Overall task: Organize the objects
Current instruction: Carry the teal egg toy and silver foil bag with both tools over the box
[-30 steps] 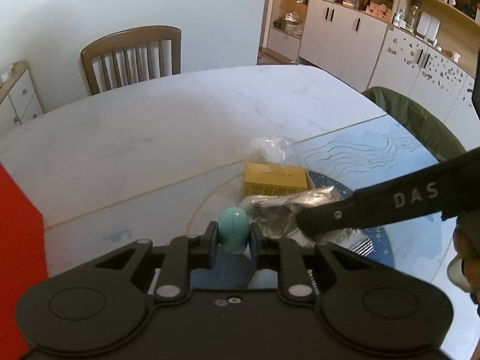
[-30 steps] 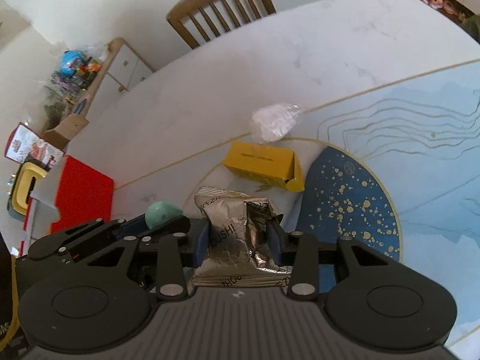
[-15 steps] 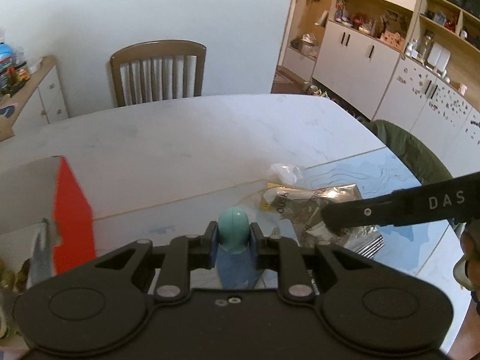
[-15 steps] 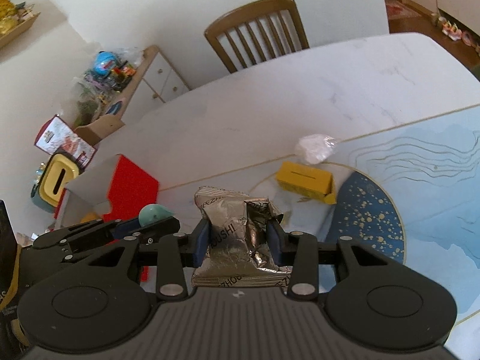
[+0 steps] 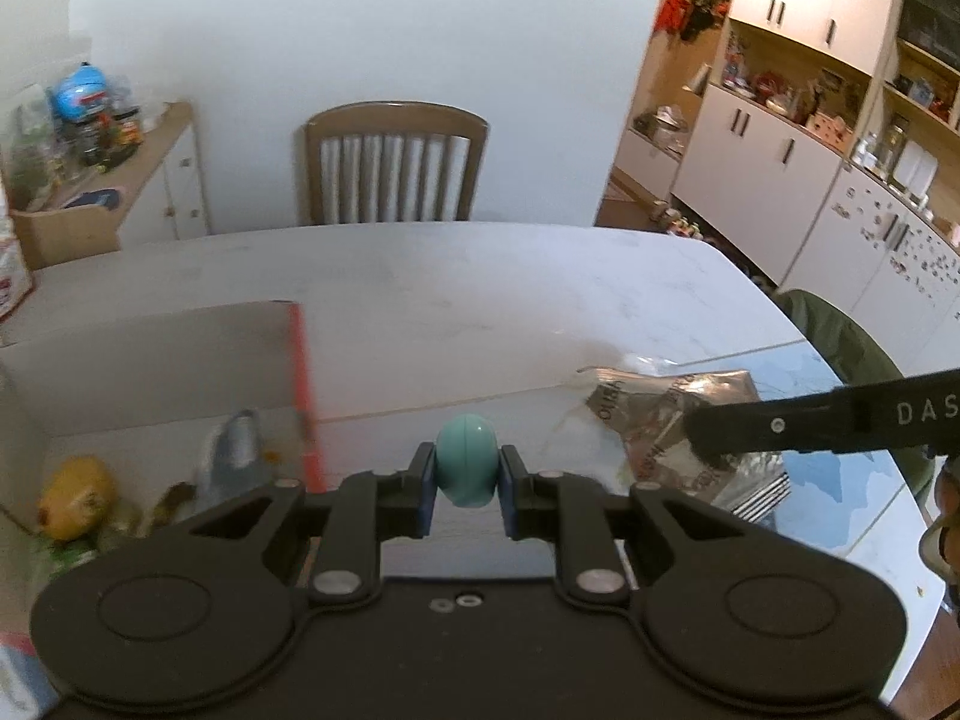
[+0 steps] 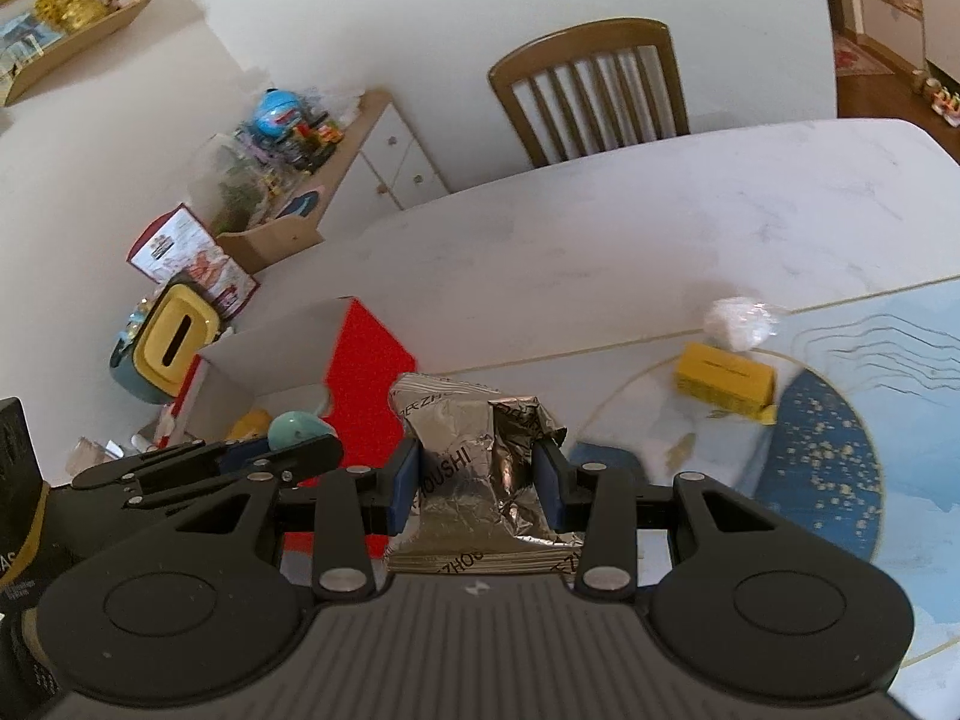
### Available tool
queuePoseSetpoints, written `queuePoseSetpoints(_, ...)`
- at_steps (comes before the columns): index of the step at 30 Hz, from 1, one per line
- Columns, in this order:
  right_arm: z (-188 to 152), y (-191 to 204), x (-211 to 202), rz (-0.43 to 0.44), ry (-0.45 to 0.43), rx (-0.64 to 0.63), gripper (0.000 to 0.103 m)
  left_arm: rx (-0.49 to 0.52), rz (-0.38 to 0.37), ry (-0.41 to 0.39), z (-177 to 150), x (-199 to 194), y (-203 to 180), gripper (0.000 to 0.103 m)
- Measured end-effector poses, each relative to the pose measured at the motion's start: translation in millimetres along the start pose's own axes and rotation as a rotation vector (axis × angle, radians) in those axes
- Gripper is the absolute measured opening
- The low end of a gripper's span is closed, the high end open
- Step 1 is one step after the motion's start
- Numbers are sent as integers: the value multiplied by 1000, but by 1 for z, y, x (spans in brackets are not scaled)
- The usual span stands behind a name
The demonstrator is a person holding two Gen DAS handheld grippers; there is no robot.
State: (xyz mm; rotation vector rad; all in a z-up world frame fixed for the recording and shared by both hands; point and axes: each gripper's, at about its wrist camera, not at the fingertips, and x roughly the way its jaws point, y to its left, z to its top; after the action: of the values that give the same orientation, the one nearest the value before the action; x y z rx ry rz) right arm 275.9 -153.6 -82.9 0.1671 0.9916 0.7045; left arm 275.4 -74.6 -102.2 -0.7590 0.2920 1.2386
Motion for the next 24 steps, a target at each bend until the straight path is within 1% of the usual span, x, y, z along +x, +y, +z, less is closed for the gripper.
queuePoseSetpoints(6,0,34,11,19,1,-29,39,-36,45,-20,-1,-19,38,19)
queuePoseSetpoints(15,1,80,31,44,5,-55,39,-98,104,-29,-6,-40,95,19)
queuePoseSetpoints(24,1,122,62,55,21,-71,39,-119,141,-15,-12,-44,138,19)
